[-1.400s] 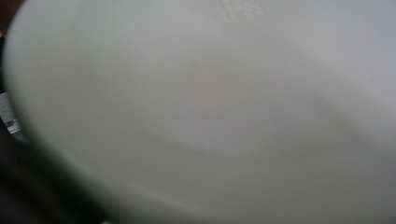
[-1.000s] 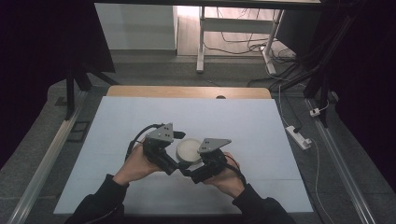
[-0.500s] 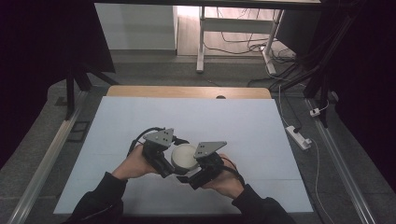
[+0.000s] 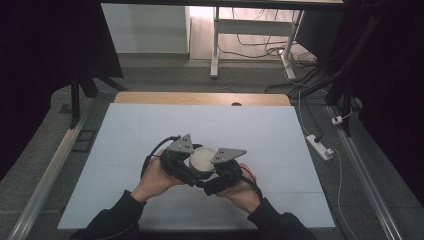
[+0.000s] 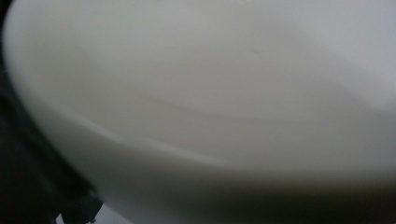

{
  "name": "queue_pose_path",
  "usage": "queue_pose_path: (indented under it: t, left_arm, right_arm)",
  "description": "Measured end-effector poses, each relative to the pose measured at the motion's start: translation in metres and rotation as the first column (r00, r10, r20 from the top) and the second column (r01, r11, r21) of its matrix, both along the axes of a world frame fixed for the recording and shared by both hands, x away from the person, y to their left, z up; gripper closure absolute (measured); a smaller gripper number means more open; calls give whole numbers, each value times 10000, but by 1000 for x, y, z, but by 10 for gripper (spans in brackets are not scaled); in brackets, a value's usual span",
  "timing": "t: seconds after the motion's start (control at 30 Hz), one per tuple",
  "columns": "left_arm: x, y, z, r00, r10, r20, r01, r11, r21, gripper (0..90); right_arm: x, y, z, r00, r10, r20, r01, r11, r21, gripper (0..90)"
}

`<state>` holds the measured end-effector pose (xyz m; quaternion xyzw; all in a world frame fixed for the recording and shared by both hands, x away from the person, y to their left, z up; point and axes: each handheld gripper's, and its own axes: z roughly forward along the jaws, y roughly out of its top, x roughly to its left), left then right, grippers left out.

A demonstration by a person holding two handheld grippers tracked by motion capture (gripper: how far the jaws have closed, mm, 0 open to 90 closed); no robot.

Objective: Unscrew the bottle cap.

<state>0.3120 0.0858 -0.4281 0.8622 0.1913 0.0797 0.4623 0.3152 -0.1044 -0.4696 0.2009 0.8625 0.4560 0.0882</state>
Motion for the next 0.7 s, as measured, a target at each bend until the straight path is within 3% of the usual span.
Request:
queue_pose_path:
  t: [0.13,0.2,0.7]
  left_arm:
    - [-3,-3,1,9992,369,128,-369,9993,-3,77]
    - [-4,-1,4,9986,507,159,-503,9983,-300,77]
    - [-3,4,9,9986,520,62,-518,9983,-278,78]
  right_arm:
    - [1,-1,0,9998,-205,-2,205,9998,57,62]
    - [1,-1,0,9997,-225,1,225,9997,38,62]
    - [-1,2,-3,10000,-46,-83,46,10000,-22,62]
